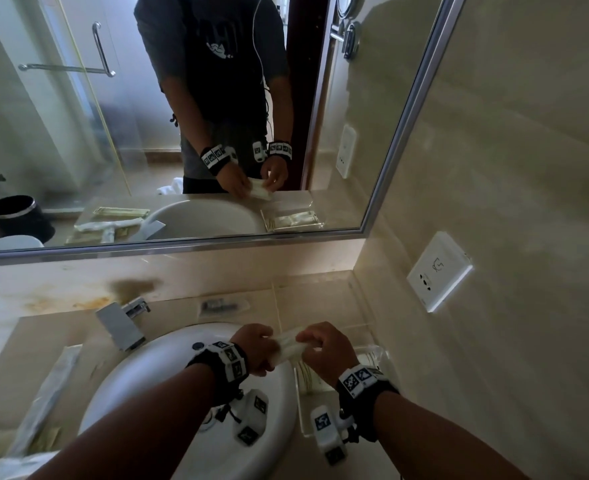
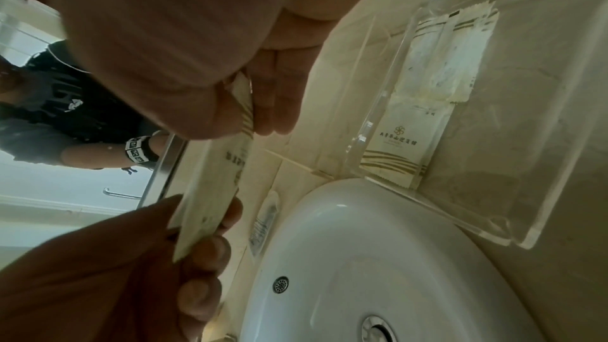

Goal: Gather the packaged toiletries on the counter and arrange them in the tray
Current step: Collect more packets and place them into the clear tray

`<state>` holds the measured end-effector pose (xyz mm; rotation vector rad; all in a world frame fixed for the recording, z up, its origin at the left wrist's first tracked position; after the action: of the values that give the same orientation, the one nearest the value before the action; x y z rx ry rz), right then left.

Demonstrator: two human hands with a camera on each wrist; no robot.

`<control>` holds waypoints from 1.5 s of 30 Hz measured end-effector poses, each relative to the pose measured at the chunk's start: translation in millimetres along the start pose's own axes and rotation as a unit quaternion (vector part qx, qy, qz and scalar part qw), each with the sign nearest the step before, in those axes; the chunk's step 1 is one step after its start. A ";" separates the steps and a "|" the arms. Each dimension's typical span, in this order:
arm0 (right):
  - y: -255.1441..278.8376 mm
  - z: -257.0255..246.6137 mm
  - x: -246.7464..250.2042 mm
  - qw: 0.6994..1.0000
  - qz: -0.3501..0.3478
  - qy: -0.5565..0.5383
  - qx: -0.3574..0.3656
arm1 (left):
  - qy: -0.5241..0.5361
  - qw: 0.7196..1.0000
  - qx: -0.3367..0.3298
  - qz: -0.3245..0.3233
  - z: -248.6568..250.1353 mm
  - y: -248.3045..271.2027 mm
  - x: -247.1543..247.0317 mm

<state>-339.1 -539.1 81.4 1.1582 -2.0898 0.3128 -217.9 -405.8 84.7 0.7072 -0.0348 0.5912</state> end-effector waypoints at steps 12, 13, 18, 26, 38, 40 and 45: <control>-4.1 55.0 3.4 0.946 0.013 -0.249 -0.209 | -0.075 0.995 -0.060 -0.028 10.2 -28.1 -34.2; -6.0 61.4 0.4 0.933 -0.004 -0.275 -0.233 | -0.091 0.993 -0.063 -0.030 11.6 -30.9 -37.9; -13.8 100.7 0.0 0.947 -0.020 -0.188 -0.259 | -0.238 0.967 -0.078 -0.054 11.6 -47.1 -52.7; -8.6 146.2 12.1 0.958 -0.001 -0.066 -0.278 | -0.397 0.913 -0.073 -0.066 -9.1 -61.0 -57.1; -29.7 129.7 -28.5 0.966 -0.075 0.039 -0.246 | -0.463 0.877 -0.060 -0.116 -16.8 -75.3 -71.6; -30.6 128.2 -28.3 0.965 -0.075 0.056 -0.244 | -0.468 0.873 -0.065 -0.118 -16.9 -75.2 -74.9; -20.6 131.7 -23.4 0.973 -0.058 0.087 -0.205 | -0.532 0.828 -0.091 -0.150 -23.2 -74.9 -92.9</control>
<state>-376.4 -604.0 -31.4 0.9592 -1.8144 -0.0701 -260.3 -483.1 1.0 0.7607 -0.9957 -0.1731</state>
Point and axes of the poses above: each hand's wrist, its own y-axis away from the middle knuckle, its own x-axis out of the back of the hand, z = x × y, the point moved 4 cm from there along -y, towards the middle knuckle, and after that the axes turned 3 degrees about y, right-handed, at the moved point
